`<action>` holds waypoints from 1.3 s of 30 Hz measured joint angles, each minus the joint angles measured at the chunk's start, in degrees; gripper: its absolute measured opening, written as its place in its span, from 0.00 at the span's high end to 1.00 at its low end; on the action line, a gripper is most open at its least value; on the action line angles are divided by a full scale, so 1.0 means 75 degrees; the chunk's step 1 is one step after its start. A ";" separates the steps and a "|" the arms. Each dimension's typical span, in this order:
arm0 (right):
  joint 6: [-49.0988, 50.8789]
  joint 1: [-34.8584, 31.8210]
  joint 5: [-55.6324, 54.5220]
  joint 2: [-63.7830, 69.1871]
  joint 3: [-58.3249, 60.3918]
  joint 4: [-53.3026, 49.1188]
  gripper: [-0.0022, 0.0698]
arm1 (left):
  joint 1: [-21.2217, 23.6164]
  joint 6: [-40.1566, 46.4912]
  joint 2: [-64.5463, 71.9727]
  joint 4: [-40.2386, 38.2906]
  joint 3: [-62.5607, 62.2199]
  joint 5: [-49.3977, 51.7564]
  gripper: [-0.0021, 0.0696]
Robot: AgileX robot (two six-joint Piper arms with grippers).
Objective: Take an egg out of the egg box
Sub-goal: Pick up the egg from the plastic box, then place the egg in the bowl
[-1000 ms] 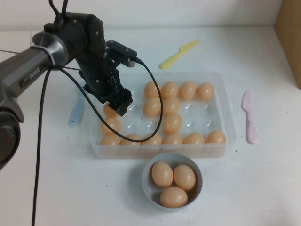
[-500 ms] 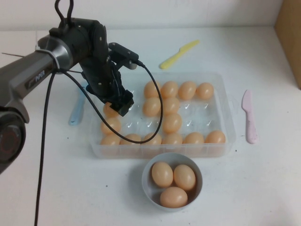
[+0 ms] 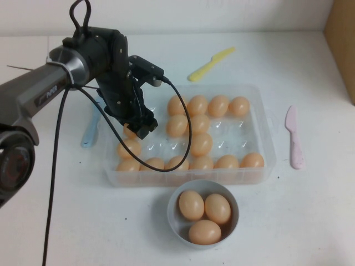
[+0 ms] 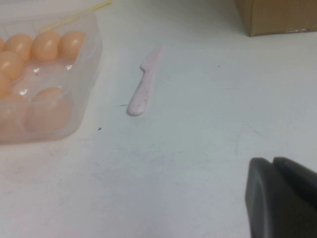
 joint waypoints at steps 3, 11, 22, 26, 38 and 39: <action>0.0000 0.0000 0.0000 0.0000 0.0000 0.0000 0.99 | 0.0000 -0.0017 0.0000 0.0000 -0.0076 0.0103 0.47; 0.0000 0.0000 0.0000 0.0000 0.0000 0.0000 0.99 | -0.0297 -0.0151 -0.0080 0.0112 -0.1231 0.0838 0.47; 0.0000 0.0000 0.0000 0.0000 0.0000 0.0000 0.99 | -0.1901 -0.0206 -0.1475 0.0165 -0.0564 0.1145 0.47; 0.0000 0.0000 0.0000 0.0000 0.0000 0.0000 0.99 | -0.2541 -0.0125 -0.2197 0.0069 0.0610 0.1145 0.47; 0.0000 0.0000 0.0000 0.0000 0.0000 0.0000 0.99 | -0.2864 -0.0053 -0.3218 -0.0196 0.3771 -0.0948 0.47; 0.0000 0.0000 0.0000 0.0000 0.0000 0.0000 0.99 | -0.2935 -0.0035 -0.3218 -0.0264 0.3792 -0.1047 0.47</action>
